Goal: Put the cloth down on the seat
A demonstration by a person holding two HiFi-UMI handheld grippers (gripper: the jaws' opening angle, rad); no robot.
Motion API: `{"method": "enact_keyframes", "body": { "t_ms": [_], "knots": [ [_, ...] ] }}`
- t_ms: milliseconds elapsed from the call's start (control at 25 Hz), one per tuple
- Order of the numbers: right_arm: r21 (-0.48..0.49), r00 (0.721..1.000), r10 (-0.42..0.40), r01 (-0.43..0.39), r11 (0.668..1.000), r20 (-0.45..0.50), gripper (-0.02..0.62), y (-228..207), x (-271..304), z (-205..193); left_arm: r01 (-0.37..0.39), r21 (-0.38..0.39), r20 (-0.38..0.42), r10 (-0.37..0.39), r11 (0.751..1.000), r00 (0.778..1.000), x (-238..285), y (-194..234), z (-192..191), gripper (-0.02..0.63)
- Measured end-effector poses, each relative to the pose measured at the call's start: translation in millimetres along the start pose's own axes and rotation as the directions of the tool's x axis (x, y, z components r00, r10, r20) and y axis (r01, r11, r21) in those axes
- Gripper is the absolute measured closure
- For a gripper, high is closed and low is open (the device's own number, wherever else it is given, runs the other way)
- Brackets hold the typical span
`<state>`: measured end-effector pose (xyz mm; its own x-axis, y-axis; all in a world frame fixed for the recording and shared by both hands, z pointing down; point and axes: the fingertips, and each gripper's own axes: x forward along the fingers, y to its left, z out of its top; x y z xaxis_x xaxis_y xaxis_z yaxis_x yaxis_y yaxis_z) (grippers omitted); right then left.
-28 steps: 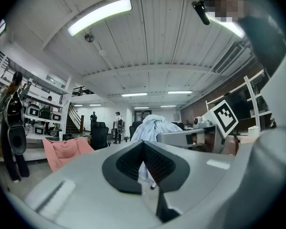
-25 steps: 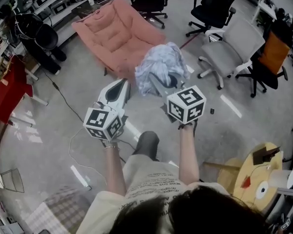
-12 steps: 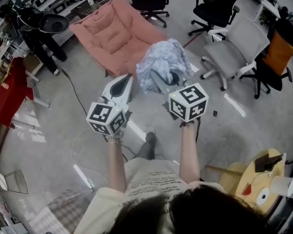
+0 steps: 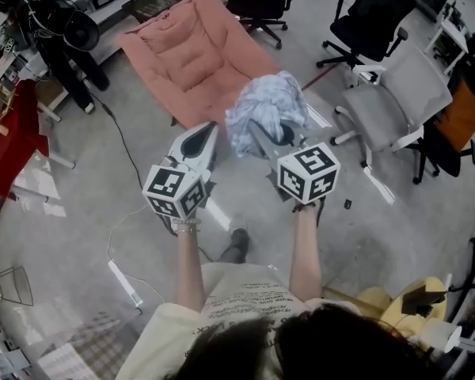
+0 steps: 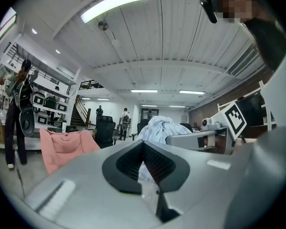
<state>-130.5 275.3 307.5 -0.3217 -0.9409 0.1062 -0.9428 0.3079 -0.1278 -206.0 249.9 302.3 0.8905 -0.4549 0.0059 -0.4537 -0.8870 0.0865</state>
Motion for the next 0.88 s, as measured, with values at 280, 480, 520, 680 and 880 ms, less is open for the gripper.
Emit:
{"method": "enact_keyframes", "body": {
  "t_ms": [280,480,520,680,880],
  "knots": [
    [0.017,1.0,-0.024,0.024,1.0,0.001,0.525,-45.8,47.3,15.2,0.025,-0.015,-0.005,-0.025,1.0,1.0,55.3,46.8,7.1,0.609],
    [0.017,0.998,-0.06,0.06,0.998,-0.008,0.525,-82.2,79.6,23.2,0.057,-0.006,-0.01,-0.057,0.998,0.998,93.8,76.8,12.8,0.609],
    [0.016,0.998,-0.064,0.064,0.998,-0.01,0.525,-87.6,85.0,23.9,0.057,-0.006,-0.009,-0.057,0.998,0.998,99.2,83.4,13.9,0.609],
    [0.025,0.997,-0.071,0.071,0.997,-0.009,0.525,-102.4,101.2,26.3,0.055,-0.015,-0.009,-0.055,0.998,0.998,116.1,102.3,13.4,0.609],
    [0.025,0.997,-0.074,0.075,0.997,-0.027,0.525,-118.1,116.0,24.5,0.052,-0.016,-0.021,-0.052,0.999,0.998,130.5,112.0,5.2,0.609]
  ]
}}
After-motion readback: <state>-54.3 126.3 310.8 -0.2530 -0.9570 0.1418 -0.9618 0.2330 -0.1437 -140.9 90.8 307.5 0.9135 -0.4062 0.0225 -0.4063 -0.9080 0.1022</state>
